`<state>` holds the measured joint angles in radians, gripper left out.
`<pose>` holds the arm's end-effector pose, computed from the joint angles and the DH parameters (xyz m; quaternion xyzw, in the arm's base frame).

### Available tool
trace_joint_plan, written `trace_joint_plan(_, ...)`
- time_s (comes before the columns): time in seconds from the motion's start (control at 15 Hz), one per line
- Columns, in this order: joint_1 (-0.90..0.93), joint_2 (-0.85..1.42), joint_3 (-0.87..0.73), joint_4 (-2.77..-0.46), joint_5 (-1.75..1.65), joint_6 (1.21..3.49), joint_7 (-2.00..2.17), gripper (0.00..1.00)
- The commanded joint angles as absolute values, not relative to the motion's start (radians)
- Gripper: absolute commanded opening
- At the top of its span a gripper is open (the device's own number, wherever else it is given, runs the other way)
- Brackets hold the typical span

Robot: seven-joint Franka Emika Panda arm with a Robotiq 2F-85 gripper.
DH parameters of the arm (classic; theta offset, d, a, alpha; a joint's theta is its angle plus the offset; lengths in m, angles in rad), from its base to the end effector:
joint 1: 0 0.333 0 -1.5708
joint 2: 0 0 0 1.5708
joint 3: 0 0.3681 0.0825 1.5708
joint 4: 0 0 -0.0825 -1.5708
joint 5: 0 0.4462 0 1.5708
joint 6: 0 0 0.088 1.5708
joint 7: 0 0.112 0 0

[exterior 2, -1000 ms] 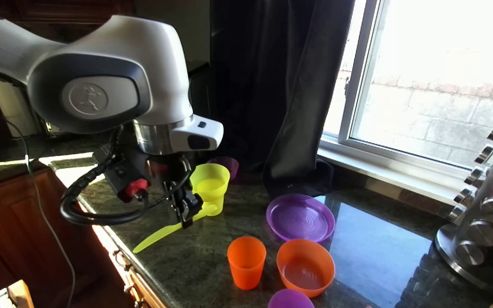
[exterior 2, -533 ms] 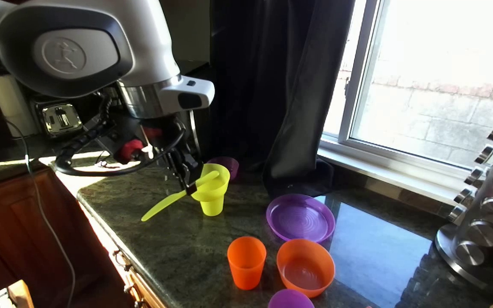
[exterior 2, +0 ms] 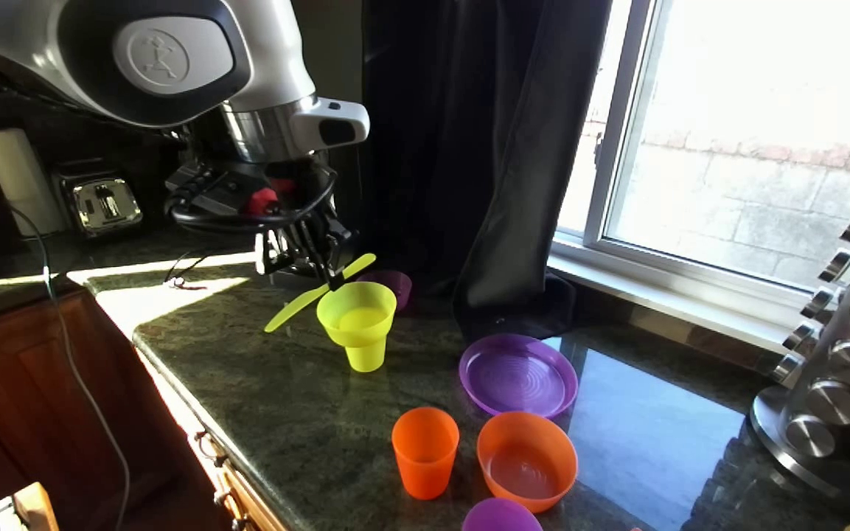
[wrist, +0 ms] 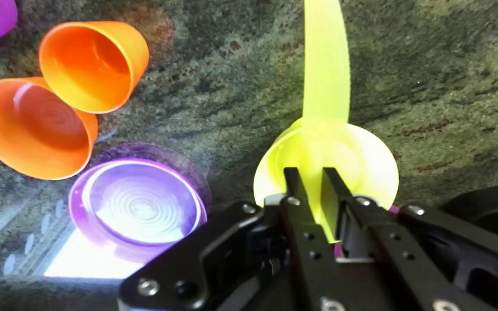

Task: Place the yellow bowl on the yellow cup. and then the yellow knife on the bowl

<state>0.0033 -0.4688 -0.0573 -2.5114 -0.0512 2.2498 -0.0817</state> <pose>0.4507 -0.0269 0.4775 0.9942 0.0294 0.1025 0.0153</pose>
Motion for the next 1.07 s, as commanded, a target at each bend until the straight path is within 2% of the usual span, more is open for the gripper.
trace_joint_plan(0.0, 0.027, -0.337, -0.046, -2.418, -0.029, 2.248, -0.114, 0.04)
trace_joint_plan(1.0, 0.043, -0.134, -0.019, -2.310, 0.006, 2.293, -0.188, 0.04)
